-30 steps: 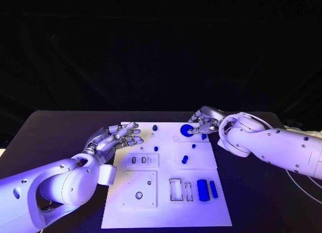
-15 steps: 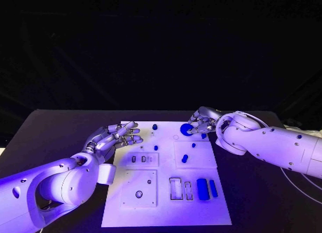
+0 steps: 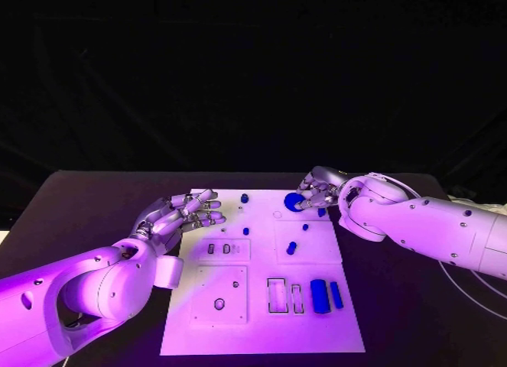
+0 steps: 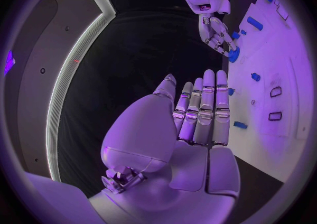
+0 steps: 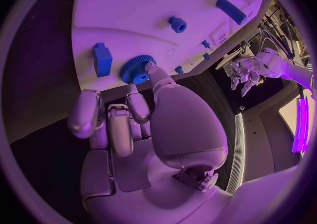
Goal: Assemble the parts on the task board
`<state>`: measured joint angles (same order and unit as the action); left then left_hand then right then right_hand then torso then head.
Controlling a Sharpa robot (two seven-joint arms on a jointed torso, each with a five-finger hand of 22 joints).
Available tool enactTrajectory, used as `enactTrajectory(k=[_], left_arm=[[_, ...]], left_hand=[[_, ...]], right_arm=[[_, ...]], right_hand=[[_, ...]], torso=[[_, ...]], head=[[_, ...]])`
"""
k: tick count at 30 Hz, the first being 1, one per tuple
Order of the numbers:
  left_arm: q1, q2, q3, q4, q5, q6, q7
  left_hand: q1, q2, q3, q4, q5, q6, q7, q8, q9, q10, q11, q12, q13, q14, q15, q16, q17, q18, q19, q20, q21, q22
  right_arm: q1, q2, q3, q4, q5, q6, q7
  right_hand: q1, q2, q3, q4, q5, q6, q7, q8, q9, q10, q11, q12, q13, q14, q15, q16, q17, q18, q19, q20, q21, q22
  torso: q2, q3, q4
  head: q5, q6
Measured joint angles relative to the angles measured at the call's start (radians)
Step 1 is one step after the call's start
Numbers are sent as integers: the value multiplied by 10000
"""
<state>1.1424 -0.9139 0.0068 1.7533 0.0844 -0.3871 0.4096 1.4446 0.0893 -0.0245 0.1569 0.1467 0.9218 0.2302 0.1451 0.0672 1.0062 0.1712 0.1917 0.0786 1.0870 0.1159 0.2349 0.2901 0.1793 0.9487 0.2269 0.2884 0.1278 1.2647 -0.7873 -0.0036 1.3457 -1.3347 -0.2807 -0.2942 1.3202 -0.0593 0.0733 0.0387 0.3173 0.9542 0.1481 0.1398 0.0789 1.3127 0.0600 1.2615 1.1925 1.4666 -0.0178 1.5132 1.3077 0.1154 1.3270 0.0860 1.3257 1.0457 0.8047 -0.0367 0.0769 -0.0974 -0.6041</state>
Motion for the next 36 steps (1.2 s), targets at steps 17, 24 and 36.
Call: enactTrajectory(k=[17, 24, 36], left_arm=[[0, 3, 0, -18, 6, 16, -22], [0, 6, 0, -30, 7, 22, -37], [0, 19, 0, -85, 9, 28, -83]], left_hand=[[0, 0, 0, 0, 0, 0, 0, 0, 0, 0, 0, 0, 1, 0, 0, 0, 5, 1, 0, 0, 0, 1], [0, 0, 0, 0, 0, 0, 0, 0, 0, 0, 0, 0, 1, 0, 0, 0, 5, 0, 0, 0, 0, 1], [0, 0, 0, 0, 0, 0, 0, 0, 0, 0, 0, 0, 1, 0, 0, 0, 3, 0, 0, 0, 0, 2]], right_arm=[[-43, 193, 22, 100, -809, -12, -220], [-92, 198, 8, 338, -1545, -233, -433], [-145, 222, -23, 1087, -1999, -486, -632]], right_hand=[[317, 347, 369, -32, -1014, 457, -112, 217, 45, 311, -93, 348, 447, 0, 0, 96, -1, -90, 183, -39, 250, 405], [424, 476, 971, -198, -1501, 701, -144, 270, 39, 613, -255, 666, 866, 10, -104, 96, -2, -162, 287, -143, 379, 680], [235, 660, 1271, -167, -1475, 706, -146, 152, -54, 710, -216, 667, 1002, -18, -131, 135, -3, -162, 286, -142, 457, 795]], torso=[[2, -3, 6], [3, -4, 6], [4, 0, 19]], head=[[1, -54], [10, -83], [40, -51]])
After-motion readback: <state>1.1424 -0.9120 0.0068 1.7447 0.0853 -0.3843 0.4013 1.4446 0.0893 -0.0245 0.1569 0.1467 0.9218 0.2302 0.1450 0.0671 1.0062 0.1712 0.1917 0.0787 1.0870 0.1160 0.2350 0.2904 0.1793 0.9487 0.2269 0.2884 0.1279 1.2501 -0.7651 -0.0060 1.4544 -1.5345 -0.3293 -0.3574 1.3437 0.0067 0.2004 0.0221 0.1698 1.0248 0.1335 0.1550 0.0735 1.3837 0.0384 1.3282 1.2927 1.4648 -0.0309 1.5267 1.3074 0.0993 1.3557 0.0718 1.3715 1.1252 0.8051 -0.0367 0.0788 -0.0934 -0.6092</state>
